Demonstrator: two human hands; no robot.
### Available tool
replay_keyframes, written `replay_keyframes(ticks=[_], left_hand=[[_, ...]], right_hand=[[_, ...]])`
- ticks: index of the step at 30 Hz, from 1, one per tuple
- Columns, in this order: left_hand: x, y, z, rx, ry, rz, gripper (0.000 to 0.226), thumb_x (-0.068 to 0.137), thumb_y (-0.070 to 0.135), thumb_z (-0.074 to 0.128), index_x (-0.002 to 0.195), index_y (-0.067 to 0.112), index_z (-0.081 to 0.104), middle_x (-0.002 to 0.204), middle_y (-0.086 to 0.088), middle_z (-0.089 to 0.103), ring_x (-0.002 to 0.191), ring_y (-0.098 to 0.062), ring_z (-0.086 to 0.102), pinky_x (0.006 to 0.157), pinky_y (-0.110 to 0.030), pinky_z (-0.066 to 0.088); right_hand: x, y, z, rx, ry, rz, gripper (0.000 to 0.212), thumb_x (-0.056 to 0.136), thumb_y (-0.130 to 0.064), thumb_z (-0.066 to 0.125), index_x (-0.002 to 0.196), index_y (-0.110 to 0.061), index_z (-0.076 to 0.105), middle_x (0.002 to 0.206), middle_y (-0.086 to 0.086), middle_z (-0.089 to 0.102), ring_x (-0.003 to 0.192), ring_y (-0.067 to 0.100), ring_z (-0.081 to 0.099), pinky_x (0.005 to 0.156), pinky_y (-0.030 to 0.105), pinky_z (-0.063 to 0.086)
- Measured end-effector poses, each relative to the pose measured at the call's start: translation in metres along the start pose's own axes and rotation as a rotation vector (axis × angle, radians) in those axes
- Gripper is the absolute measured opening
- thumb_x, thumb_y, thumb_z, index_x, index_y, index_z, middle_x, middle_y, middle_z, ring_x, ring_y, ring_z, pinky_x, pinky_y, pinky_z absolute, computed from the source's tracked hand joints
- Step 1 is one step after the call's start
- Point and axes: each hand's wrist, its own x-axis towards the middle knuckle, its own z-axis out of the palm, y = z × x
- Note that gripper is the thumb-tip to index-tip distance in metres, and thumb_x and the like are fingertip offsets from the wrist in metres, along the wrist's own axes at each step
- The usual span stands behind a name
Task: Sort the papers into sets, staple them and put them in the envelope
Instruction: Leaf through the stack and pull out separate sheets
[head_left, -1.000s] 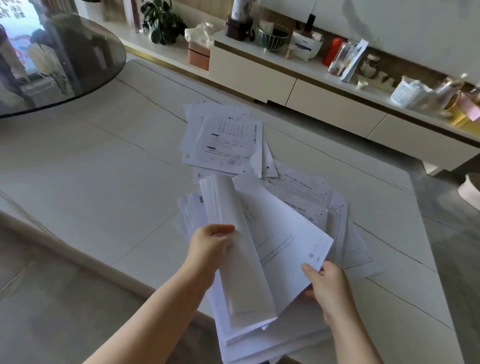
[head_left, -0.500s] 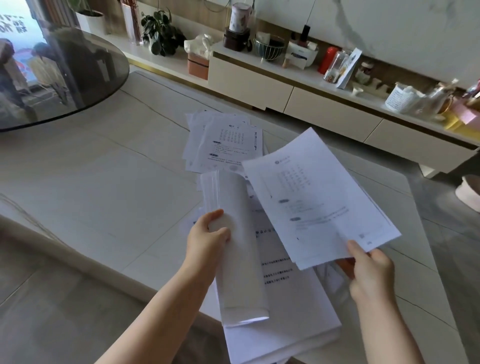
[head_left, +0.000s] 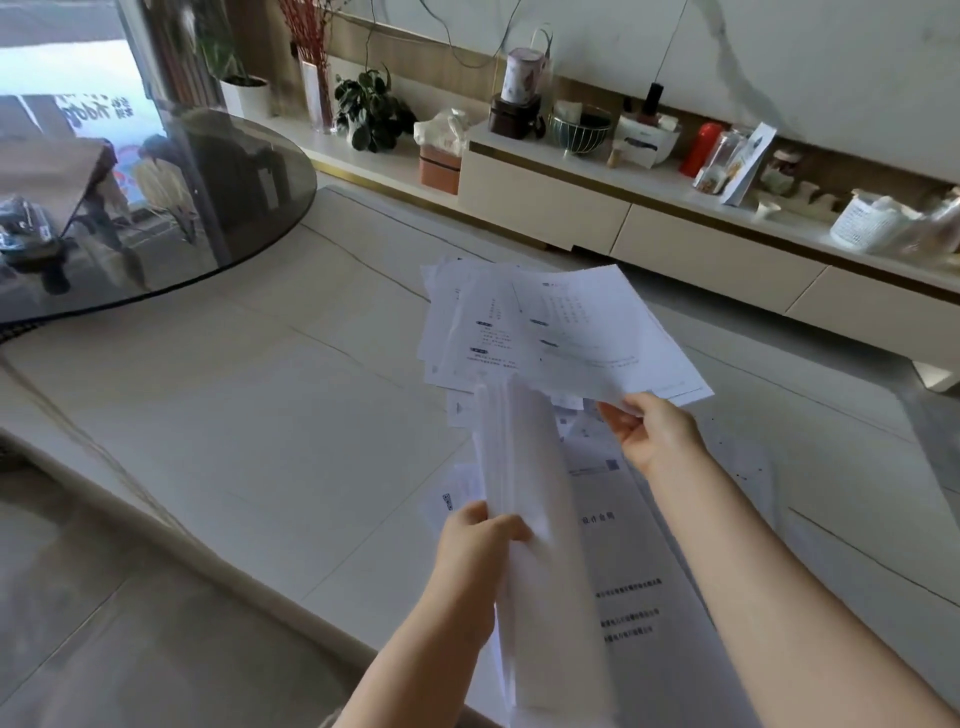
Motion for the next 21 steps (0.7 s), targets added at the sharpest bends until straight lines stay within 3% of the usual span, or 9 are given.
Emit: replay_keyframes(ticks=[2, 6, 10, 12, 14, 16, 18, 21], left_hand=[[0.005, -0.002, -0.001, -0.023, -0.016, -0.040, 0.015, 0.072, -0.008, 0.057, 0.080, 0.005, 0.059, 0.069, -0.013, 0.059, 0.057, -0.025, 0.054, 0.046, -0.019, 0.042], [0.010, -0.006, -0.002, -0.042, -0.052, -0.063, 0.015, 0.073, -0.006, 0.056, 0.079, 0.007, 0.056, 0.068, -0.010, 0.056, 0.056, -0.022, 0.051, 0.045, -0.016, 0.036], [0.013, -0.006, -0.003, -0.038, -0.060, -0.073, 0.015, 0.073, -0.004, 0.056, 0.069, 0.009, 0.052, 0.061, -0.007, 0.052, 0.048, -0.019, 0.046, 0.040, -0.012, 0.029], [0.011, -0.004, -0.004, -0.039, -0.067, -0.058, 0.011, 0.068, 0.001, 0.059, 0.070, 0.010, 0.054, 0.064, -0.009, 0.052, 0.052, -0.020, 0.046, 0.041, -0.013, 0.028], [0.011, -0.006, -0.002, -0.020, -0.071, -0.046, 0.011, 0.071, 0.000, 0.059, 0.070, 0.009, 0.052, 0.059, -0.008, 0.045, 0.046, -0.018, 0.039, 0.041, -0.012, 0.023], [0.010, -0.007, 0.002, -0.023, -0.074, -0.049, 0.011, 0.074, -0.001, 0.058, 0.072, 0.008, 0.053, 0.053, -0.006, 0.038, 0.038, -0.015, 0.030, 0.041, -0.012, 0.019], [0.007, -0.009, 0.006, -0.041, -0.097, -0.057, 0.009, 0.072, 0.004, 0.062, 0.072, 0.010, 0.055, 0.058, -0.008, 0.041, 0.041, -0.016, 0.034, 0.043, -0.014, 0.021], [0.003, -0.014, 0.011, -0.073, -0.149, -0.064, 0.016, 0.079, 0.001, 0.064, 0.066, 0.010, 0.058, 0.061, -0.009, 0.056, 0.048, -0.019, 0.050, 0.050, -0.021, 0.036]], right_hand=[[0.017, 0.008, 0.017, -0.019, -0.024, 0.039, 0.016, 0.092, 0.012, 0.042, 0.080, 0.003, 0.047, 0.080, 0.019, 0.056, 0.037, 0.022, 0.061, 0.038, 0.027, 0.052], [0.048, 0.023, 0.048, -0.105, -0.081, 0.063, 0.015, 0.092, 0.012, 0.043, 0.083, 0.004, 0.051, 0.076, 0.016, 0.057, 0.037, 0.020, 0.061, 0.039, 0.028, 0.053], [0.067, 0.036, 0.063, -0.133, -0.161, 0.033, 0.021, 0.094, 0.006, 0.045, 0.107, -0.007, 0.054, 0.085, 0.011, 0.062, 0.065, 0.021, 0.065, 0.044, 0.028, 0.055], [0.072, 0.042, 0.060, -0.229, -0.182, 0.042, 0.011, 0.096, -0.002, 0.046, 0.101, -0.006, 0.055, 0.095, 0.014, 0.061, 0.075, 0.020, 0.060, 0.045, 0.023, 0.054], [0.070, 0.042, 0.052, -0.382, -0.127, 0.004, 0.009, 0.095, -0.005, 0.050, 0.090, 0.000, 0.056, 0.098, 0.020, 0.058, 0.073, 0.019, 0.059, 0.044, 0.020, 0.046], [0.059, 0.038, 0.035, -0.603, -0.046, -0.122, 0.025, 0.092, -0.006, 0.055, 0.109, 0.013, 0.053, 0.100, 0.025, 0.061, 0.084, 0.026, 0.063, 0.058, 0.023, 0.050], [0.032, 0.029, 0.013, -0.818, -0.015, -0.255, 0.043, 0.091, -0.008, 0.057, 0.130, 0.006, 0.047, 0.123, 0.022, 0.058, 0.113, 0.032, 0.057, 0.088, 0.035, 0.048], [-0.024, 0.024, -0.027, -0.859, -0.107, -0.302, 0.041, 0.092, -0.012, 0.059, 0.131, -0.010, 0.051, 0.129, 0.006, 0.056, 0.119, 0.022, 0.052, 0.091, 0.029, 0.039]])
